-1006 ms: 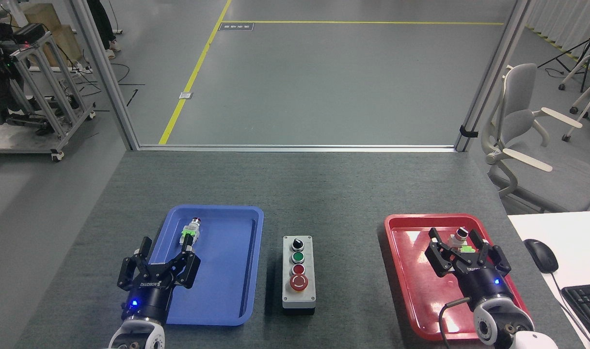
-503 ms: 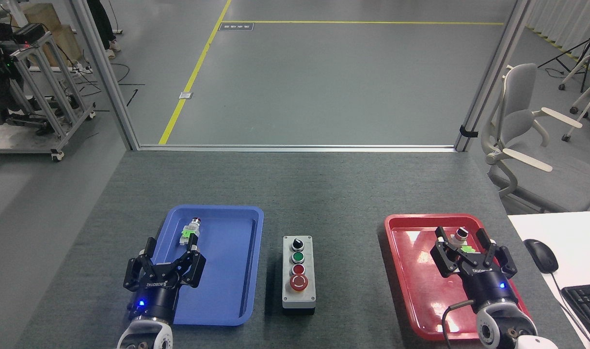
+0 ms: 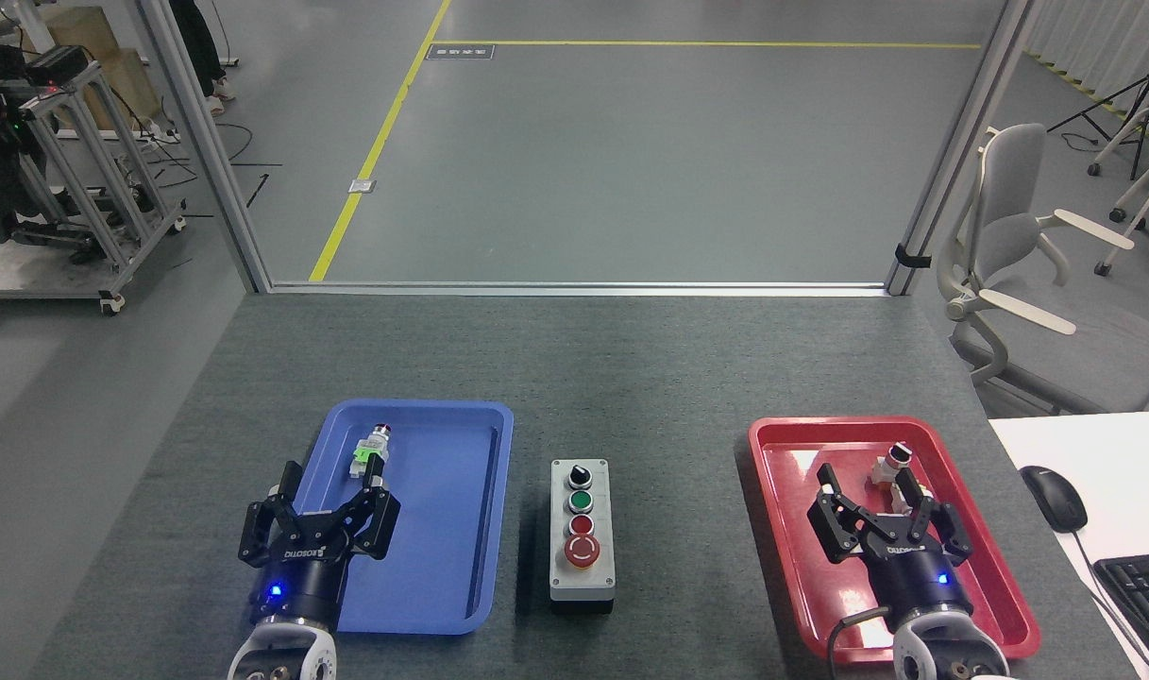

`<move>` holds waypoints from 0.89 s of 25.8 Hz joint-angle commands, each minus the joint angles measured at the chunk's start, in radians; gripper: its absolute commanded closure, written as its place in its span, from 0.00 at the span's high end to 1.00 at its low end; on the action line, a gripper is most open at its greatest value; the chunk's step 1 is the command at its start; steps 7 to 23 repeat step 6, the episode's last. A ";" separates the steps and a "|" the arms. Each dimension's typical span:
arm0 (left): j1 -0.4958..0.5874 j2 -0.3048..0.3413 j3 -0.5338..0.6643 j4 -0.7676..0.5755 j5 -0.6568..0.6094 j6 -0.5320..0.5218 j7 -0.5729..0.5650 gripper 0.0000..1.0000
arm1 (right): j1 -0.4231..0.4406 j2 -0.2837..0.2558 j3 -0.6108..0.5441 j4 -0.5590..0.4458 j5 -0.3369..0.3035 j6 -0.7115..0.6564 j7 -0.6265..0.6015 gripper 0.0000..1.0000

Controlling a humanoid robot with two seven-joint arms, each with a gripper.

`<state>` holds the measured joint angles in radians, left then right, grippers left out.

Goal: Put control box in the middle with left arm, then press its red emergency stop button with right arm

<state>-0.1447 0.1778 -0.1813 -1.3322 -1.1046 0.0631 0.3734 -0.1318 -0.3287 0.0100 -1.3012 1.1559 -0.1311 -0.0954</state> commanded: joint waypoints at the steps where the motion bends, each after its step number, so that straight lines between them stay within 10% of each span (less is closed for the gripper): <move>1: 0.008 -0.009 0.060 -0.010 -0.090 -0.032 -0.067 1.00 | 0.000 0.046 -0.001 -0.001 0.015 0.027 0.000 0.99; 6: 0.016 -0.089 0.192 -0.012 -0.310 -0.192 -0.143 1.00 | -0.011 0.076 0.002 -0.001 0.027 0.048 0.000 0.99; 23: 0.016 -0.089 0.192 -0.012 -0.310 -0.192 -0.143 1.00 | -0.011 0.076 0.002 -0.001 0.027 0.048 0.000 0.99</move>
